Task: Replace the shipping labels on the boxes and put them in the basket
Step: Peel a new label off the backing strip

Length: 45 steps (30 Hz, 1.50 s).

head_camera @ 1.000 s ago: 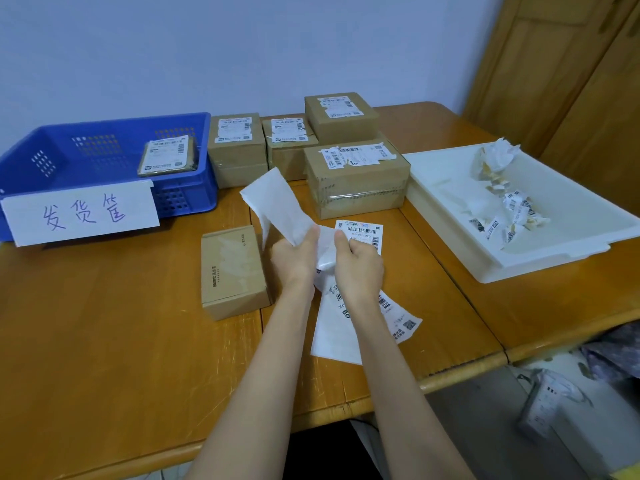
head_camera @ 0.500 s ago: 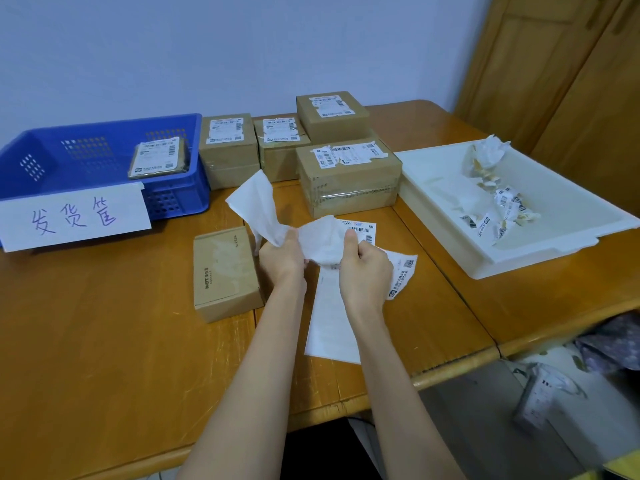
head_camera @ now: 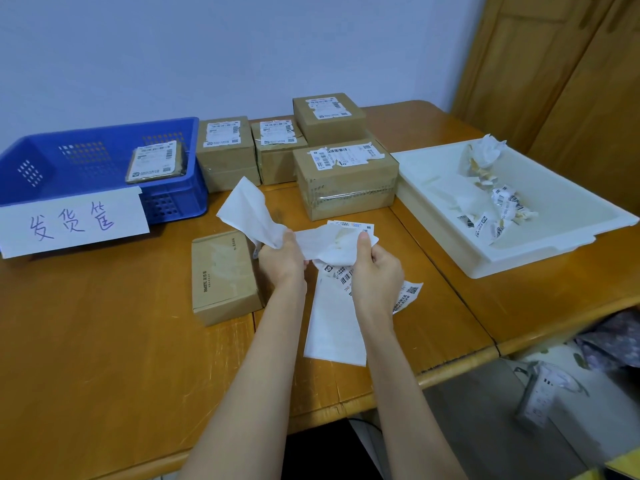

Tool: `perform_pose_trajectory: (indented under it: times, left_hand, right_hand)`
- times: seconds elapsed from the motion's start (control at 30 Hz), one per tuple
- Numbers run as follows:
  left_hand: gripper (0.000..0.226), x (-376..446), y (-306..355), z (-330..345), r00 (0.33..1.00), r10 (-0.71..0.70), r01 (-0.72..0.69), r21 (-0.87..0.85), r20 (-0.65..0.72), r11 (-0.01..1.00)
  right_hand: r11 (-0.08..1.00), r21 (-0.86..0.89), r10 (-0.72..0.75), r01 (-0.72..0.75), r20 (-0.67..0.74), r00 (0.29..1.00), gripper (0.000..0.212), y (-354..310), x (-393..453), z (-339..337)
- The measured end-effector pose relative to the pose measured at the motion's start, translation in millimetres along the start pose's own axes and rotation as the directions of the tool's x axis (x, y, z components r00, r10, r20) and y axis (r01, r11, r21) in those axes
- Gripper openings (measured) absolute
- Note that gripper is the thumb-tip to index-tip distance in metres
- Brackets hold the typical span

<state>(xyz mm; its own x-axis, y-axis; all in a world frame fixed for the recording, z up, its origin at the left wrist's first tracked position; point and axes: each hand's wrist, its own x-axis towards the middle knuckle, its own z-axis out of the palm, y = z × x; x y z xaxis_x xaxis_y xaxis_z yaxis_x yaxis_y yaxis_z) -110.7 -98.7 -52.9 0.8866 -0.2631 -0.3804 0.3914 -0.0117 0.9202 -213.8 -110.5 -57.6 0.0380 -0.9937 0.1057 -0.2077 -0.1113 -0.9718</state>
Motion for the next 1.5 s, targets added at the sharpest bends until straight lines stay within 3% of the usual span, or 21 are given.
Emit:
perform_pose_trajectory:
  times: [0.37, 0.43, 0.5, 0.83, 1.1, 1.5]
  left_hand:
    - [0.035, 7.6, -2.3, 0.7, 0.999, -0.025, 0.022, -0.064, -0.035, 0.998]
    - [0.035, 7.0, -3.3, 1.5, 0.999, -0.026, 0.023, -0.079, -0.037, 0.997]
    - [0.036, 6.7, -2.9, 1.4, 0.999, -0.039, 0.036, -0.090, -0.033, 0.995]
    - [0.035, 11.1, -1.9, 0.6, 0.997, -0.074, 0.072, -0.083, -0.010, 0.994]
    - [0.026, 2.8, -3.3, 1.3, 0.999, -0.040, 0.039, -0.063, -0.015, 0.997]
    - [0.034, 10.7, -4.3, 0.3, 0.998, -0.053, 0.050, -0.072, -0.035, 0.996]
  right_hand:
    - [0.883, 0.413, 0.247, -0.225, -0.002, 0.969, 0.054, -0.7, 8.8, -12.1]
    - [0.839, 0.469, 0.307, -0.274, 0.008, 0.952, 0.043, 1.1, 10.1, -13.1]
    - [0.794, 0.519, 0.356, -0.317, 0.026, 0.934, 0.045, 2.1, 11.7, -14.7]
    - [0.529, 0.764, 0.551, -0.371, 0.023, 0.834, 0.025, -9.4, 18.6, -24.9]
    - [0.400, 0.841, 0.620, -0.364, 0.045, 0.783, 0.023, -11.5, 21.8, -32.2]
    - [0.276, 0.886, 0.692, -0.373, 0.086, 0.717, 0.008, -5.9, 30.2, -40.5]
